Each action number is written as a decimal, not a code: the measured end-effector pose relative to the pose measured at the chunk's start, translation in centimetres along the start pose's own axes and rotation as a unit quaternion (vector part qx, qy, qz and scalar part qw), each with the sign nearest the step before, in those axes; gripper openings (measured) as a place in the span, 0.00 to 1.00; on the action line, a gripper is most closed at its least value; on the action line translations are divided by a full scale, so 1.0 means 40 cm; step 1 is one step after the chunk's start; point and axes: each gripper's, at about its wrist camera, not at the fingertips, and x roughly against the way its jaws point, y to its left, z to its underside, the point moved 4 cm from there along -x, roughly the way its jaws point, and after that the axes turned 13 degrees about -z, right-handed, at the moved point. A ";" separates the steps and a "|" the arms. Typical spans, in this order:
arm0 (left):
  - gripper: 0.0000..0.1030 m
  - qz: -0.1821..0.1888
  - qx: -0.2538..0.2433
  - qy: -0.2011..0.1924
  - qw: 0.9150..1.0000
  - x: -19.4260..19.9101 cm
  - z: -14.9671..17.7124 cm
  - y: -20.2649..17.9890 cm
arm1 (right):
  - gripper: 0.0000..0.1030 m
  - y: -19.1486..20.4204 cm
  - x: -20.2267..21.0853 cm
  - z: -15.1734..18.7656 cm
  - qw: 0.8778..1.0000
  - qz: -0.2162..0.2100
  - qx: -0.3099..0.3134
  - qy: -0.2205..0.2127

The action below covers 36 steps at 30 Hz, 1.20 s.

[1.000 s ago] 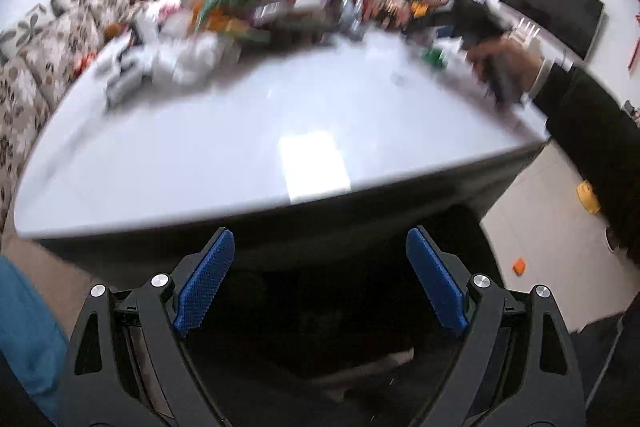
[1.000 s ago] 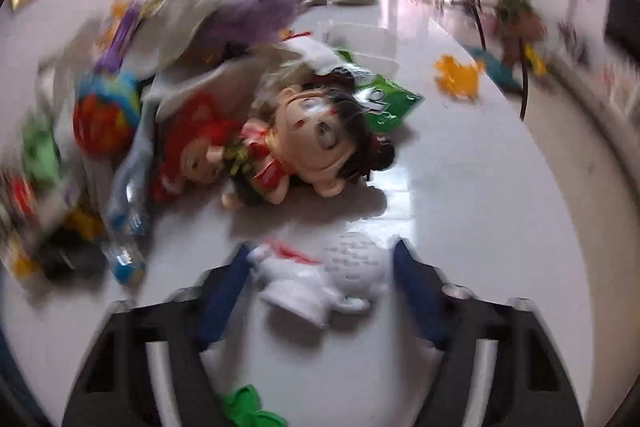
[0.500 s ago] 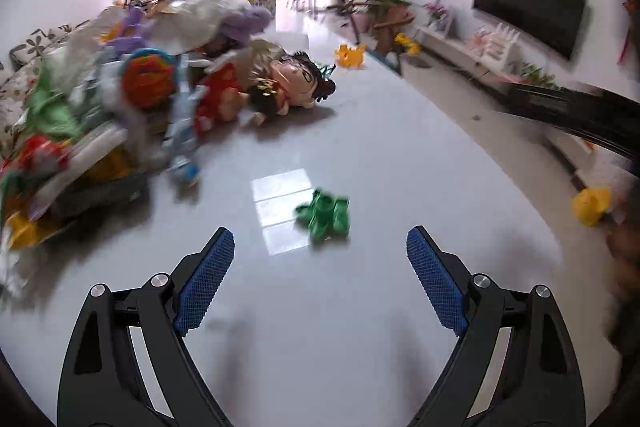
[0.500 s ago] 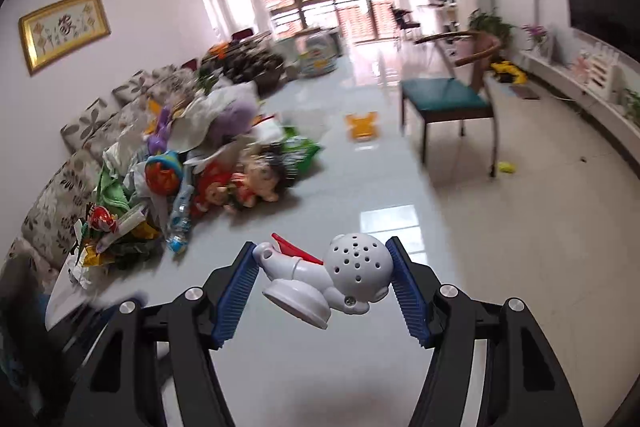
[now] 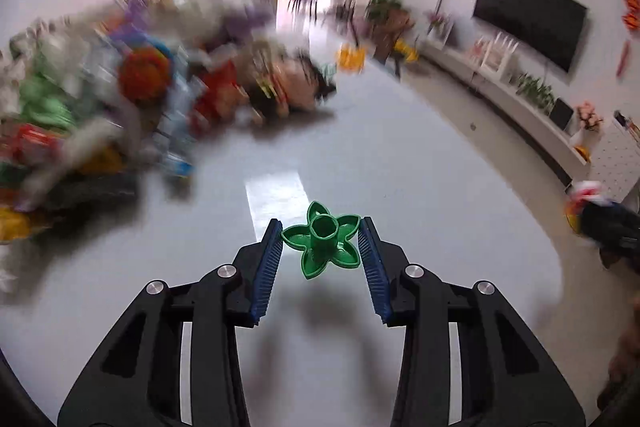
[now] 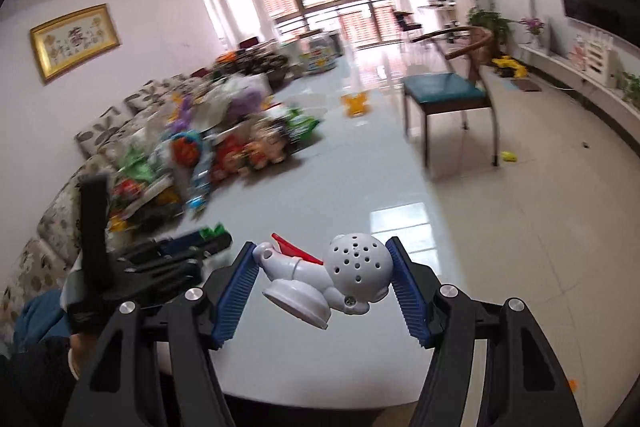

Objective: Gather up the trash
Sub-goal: 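Grasp the white toy with the right tool while the left tool grasps the green flower toy, then lower the white toy and green flower into the quilted bin and open both tools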

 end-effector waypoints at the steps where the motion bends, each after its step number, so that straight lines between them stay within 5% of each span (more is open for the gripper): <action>1: 0.38 0.010 -0.003 -0.025 1.000 0.066 0.013 0.026 | 0.62 0.026 -0.002 0.009 1.000 -0.009 0.007 0.003; 6: 0.38 -0.009 -0.044 -0.074 0.996 0.297 0.141 0.114 | 0.62 0.200 0.000 0.083 0.995 -0.086 0.039 0.027; 11: 0.38 -0.056 -0.060 -0.026 0.996 0.371 0.354 0.215 | 0.62 0.354 -0.014 0.226 0.984 -0.127 0.090 0.089; 16: 0.38 -0.077 -0.016 0.085 0.993 0.263 0.557 0.331 | 0.62 0.421 -0.135 0.407 0.967 -0.140 0.095 0.191; 21: 0.38 -0.079 0.031 0.176 0.981 0.116 0.660 0.399 | 0.62 0.416 -0.292 0.559 0.953 -0.122 0.078 0.266; 29: 0.38 -0.106 0.046 0.236 0.965 0.024 0.723 0.427 | 0.62 0.404 -0.409 0.685 0.943 -0.080 0.057 0.319; 31: 0.44 -0.122 0.041 0.245 0.961 0.010 0.725 0.433 | 0.66 0.401 -0.417 0.689 0.941 -0.072 0.055 0.325; 33: 0.76 -0.129 0.043 0.249 0.959 0.003 0.727 0.443 | 0.80 0.401 -0.424 0.683 0.942 -0.070 0.050 0.326; 36: 0.79 -0.125 0.059 0.251 0.958 -0.001 0.722 0.469 | 0.81 0.401 -0.431 0.665 0.942 -0.071 0.046 0.325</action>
